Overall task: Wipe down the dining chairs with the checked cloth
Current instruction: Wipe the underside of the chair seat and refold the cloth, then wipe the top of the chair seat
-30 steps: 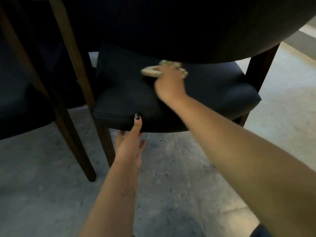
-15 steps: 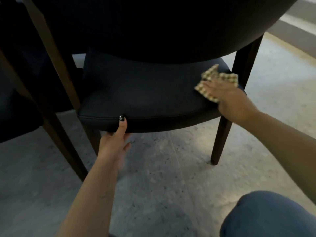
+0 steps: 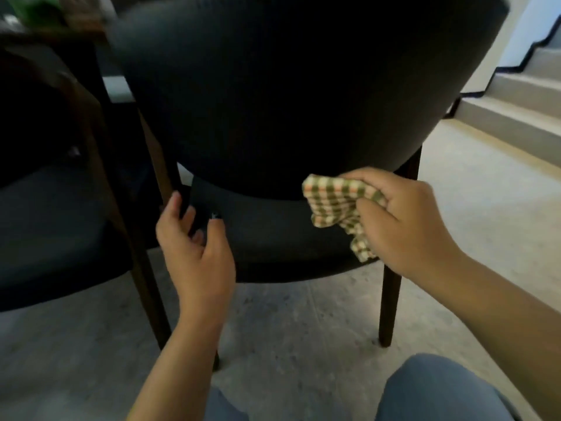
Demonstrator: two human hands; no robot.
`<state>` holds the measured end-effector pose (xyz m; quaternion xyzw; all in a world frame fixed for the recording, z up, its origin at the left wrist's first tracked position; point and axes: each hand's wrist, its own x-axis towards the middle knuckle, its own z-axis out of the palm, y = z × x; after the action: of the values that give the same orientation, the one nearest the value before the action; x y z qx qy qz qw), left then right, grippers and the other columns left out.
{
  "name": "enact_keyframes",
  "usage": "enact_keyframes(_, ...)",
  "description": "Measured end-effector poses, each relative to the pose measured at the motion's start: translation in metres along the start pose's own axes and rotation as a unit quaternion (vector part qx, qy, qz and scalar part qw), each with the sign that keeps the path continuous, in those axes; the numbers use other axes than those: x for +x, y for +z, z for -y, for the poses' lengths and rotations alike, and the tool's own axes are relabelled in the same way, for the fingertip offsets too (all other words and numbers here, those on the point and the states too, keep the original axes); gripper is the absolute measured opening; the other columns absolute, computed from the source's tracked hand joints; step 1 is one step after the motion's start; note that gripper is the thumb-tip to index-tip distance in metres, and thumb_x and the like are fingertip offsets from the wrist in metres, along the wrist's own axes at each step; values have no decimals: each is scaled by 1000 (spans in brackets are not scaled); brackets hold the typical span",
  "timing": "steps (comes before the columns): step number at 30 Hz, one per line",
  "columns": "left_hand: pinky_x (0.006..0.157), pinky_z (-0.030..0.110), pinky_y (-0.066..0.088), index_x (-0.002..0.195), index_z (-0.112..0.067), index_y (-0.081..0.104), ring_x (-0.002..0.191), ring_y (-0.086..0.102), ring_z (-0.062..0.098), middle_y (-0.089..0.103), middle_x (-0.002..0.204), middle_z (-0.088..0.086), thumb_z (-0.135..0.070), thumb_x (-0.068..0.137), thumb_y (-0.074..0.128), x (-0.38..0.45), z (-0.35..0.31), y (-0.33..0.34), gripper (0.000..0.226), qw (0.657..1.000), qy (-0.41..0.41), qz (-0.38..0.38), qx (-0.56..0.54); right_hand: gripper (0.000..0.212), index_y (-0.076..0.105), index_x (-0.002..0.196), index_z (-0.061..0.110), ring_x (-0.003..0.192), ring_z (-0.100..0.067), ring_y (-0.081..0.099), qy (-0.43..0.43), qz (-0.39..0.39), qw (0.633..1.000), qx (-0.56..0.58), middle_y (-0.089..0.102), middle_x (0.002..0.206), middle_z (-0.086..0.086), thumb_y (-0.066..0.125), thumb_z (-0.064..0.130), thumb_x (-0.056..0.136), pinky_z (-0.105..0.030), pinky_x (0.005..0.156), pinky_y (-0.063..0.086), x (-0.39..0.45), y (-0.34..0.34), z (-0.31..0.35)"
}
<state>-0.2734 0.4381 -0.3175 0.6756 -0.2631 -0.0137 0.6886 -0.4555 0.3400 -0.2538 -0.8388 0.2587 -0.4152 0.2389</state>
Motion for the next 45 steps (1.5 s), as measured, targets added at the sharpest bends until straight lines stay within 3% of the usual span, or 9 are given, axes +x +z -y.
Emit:
enact_keyframes(6,82,23,51,117,-10,58,100,64,15,63,112,4,-4,91,53,49,-134,-20,28,938,345,3,-44,33,65,91,21,69,3,63,-166,-102,978,71,64,71,19,43,-4,85,-7,58,46,44,-68,89)
enact_keyframes(10,101,33,40,129,-24,52,116,53,9,56,122,-11,-43,89,53,82,-197,-13,45,864,450,135,182,33,66,99,0,78,-9,57,-282,-270,920,-22,63,85,-5,41,-9,79,-12,71,46,97,-100,111)
enact_keyframes(12,104,40,39,132,-31,51,111,56,8,61,119,-14,-69,83,40,99,-212,-7,63,820,403,248,323,35,65,108,0,86,-6,57,-287,-228,926,-91,61,99,-1,41,-1,83,-7,82,42,123,-108,108)
enact_keyframes(14,77,29,49,113,-32,63,83,63,7,68,93,-10,-85,75,27,108,-214,-2,75,807,338,316,367,32,66,106,13,74,-3,57,-199,-61,972,-108,63,96,4,42,4,88,-12,74,44,136,-113,99)
enact_keyframes(17,51,22,37,88,-29,68,57,57,7,63,65,-4,-89,75,24,113,-206,2,75,811,363,287,357,35,57,71,29,57,-3,48,-86,109,982,-130,56,66,6,44,3,91,-21,58,36,137,-112,79)
enact_keyframes(24,44,17,22,76,-26,67,46,49,11,43,44,-7,-80,77,20,110,-193,7,71,808,449,207,320,32,53,62,22,50,-6,42,-123,22,988,-89,49,51,12,43,11,91,-13,48,31,137,-99,64)
enact_keyframes(32,44,29,37,69,-26,64,45,49,5,50,49,-9,-68,91,29,112,-185,11,58,816,463,200,283,20,49,74,31,52,5,48,-199,-47,975,-88,38,50,17,38,23,89,-5,49,34,130,-87,52)
enact_keyframes(41,47,17,22,57,-25,51,41,37,5,39,46,-13,-33,89,43,112,-209,18,34,867,298,238,321,33,70,86,21,52,-1,48,5,79,988,-134,49,59,18,38,28,85,-10,50,36,139,-103,89)
enact_keyframes(45,46,16,20,68,-28,61,43,41,6,43,47,-13,-38,85,41,125,-218,21,28,852,208,281,391,37,50,130,38,74,-10,58,134,163,953,-215,60,86,16,42,27,95,-32,60,48,161,-99,99)
